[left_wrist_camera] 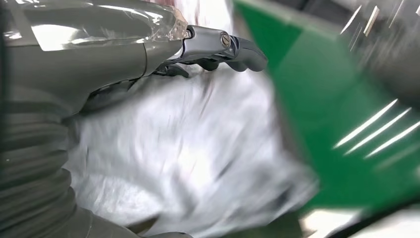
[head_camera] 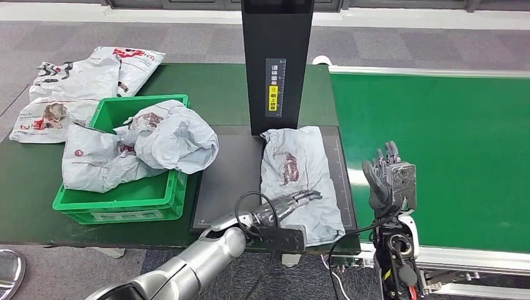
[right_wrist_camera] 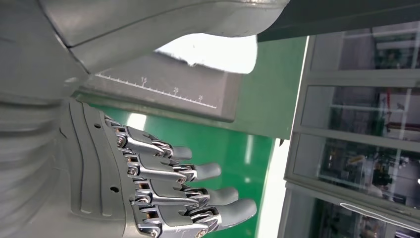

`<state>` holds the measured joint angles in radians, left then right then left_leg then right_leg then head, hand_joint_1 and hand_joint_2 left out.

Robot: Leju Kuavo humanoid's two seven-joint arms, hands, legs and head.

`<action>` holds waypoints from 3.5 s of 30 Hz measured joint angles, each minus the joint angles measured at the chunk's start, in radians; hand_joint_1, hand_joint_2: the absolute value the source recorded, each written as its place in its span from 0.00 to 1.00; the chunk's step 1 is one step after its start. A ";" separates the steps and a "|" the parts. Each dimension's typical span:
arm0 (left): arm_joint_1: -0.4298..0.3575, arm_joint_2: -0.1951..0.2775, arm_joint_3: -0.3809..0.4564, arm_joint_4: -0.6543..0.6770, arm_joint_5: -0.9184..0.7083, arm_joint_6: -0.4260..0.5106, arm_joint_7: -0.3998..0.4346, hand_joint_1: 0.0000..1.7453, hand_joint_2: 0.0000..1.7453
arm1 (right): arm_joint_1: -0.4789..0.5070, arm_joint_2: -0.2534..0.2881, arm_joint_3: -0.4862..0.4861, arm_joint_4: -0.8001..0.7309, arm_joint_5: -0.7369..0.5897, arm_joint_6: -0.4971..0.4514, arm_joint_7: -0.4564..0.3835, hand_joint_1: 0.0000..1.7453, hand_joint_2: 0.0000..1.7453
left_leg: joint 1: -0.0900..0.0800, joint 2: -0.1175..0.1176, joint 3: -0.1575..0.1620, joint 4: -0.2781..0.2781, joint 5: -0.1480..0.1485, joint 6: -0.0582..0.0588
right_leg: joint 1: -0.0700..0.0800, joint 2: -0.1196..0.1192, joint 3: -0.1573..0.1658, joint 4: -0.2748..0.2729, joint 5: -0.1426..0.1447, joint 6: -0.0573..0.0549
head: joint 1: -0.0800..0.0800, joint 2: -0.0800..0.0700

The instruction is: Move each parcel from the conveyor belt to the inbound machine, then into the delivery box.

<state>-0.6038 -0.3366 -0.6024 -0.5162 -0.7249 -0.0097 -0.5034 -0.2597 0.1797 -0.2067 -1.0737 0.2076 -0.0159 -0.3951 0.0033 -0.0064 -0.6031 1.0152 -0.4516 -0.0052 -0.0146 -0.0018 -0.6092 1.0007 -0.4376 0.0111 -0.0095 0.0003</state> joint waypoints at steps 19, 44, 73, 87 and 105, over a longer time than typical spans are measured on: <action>-0.044 0.025 -0.063 0.086 0.046 0.103 0.057 1.00 1.00 | 0.051 0.002 0.029 -0.033 0.072 -0.073 0.008 0.00 1.00 | 0.000 0.000 0.003 0.000 0.000 0.000 | 0.000 0.000 0.004 0.000 0.000 0.000 | 0.000 0.000; -0.053 0.093 0.243 -0.478 -0.040 0.518 0.177 1.00 1.00 | 0.056 0.025 0.035 -0.052 0.113 -0.131 0.000 0.00 1.00 | 0.001 0.000 0.002 0.000 0.001 -0.001 | 0.000 0.000 0.003 0.001 0.000 0.000 | 0.000 0.000; 0.135 0.129 0.841 -0.810 0.020 0.708 -0.146 1.00 1.00 | 0.099 0.025 0.031 -0.082 0.100 -0.137 -0.007 0.00 1.00 | 0.002 0.001 0.002 0.000 0.000 -0.002 | 0.001 0.002 0.002 0.001 -0.001 -0.002 | 0.000 0.000; 0.147 0.171 1.035 -0.844 0.001 0.708 -0.194 1.00 1.00 | 0.110 0.008 0.031 -0.106 0.037 -0.179 0.000 0.00 1.00 | 0.003 0.001 0.002 0.000 0.000 -0.003 | 0.003 0.000 0.002 0.001 -0.002 -0.003 | 0.000 0.000; 0.030 0.168 1.150 -0.424 -0.626 0.706 -0.039 1.00 1.00 | 0.134 0.003 -0.007 -0.222 0.042 -0.193 0.037 0.00 1.00 | 0.003 0.002 0.003 0.000 0.000 -0.003 | 0.002 0.003 0.001 0.001 -0.001 -0.003 | 0.000 0.000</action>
<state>-0.5738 -0.1684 0.5476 -0.9397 -1.3513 0.6963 -0.5425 -0.1258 0.1831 -0.2133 -1.2956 0.2498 -0.2093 -0.3580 0.0058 -0.0041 -0.6004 1.0152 -0.4521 -0.0079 -0.0121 0.0015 -0.6084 1.0013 -0.4385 0.0084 -0.0094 0.0001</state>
